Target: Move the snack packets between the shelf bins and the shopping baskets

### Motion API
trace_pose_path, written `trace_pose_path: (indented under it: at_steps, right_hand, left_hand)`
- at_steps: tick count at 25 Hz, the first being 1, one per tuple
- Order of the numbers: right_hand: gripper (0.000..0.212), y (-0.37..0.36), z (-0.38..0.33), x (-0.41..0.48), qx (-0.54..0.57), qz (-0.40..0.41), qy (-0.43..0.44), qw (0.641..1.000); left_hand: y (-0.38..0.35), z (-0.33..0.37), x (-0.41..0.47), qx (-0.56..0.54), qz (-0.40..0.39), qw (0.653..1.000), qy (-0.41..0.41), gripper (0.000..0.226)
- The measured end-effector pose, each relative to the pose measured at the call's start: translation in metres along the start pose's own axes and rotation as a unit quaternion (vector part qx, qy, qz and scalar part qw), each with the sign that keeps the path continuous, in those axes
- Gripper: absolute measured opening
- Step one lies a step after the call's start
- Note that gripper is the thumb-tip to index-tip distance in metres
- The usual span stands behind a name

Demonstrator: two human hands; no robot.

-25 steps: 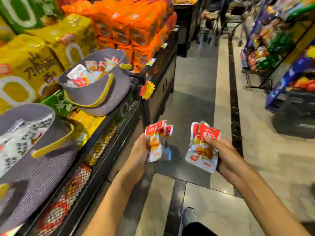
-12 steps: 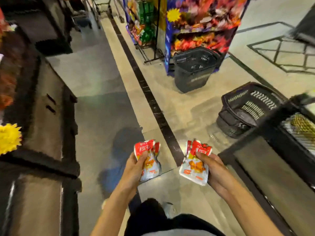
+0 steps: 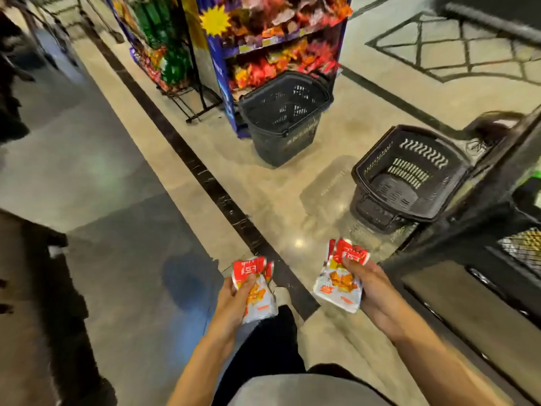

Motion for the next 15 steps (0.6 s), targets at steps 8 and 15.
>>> trace_pose_path:
  at_steps: [8,15]
  right_hand:
    - [0.032,0.009,-0.073,0.052,0.105,0.150,0.029,0.983]
    - [0.027,0.055,-0.143,0.123,0.200,0.212,0.013,0.956]
  left_hand:
    - [-0.113,0.129,0.156,0.138,-0.169,0.976,0.022,0.027]
    - [-0.238,0.144,0.249,0.193,-0.220,0.954,0.060,0.032]
Point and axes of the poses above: each hand's wrist, its own x-axis towards the middle knuckle, its own y-axis out of the back of the hand, z = x × y, the point moved 3 cm from there along x, towards the middle knuckle, and after that the axes turned 8 degrees about -y, right-handed, at the moved point
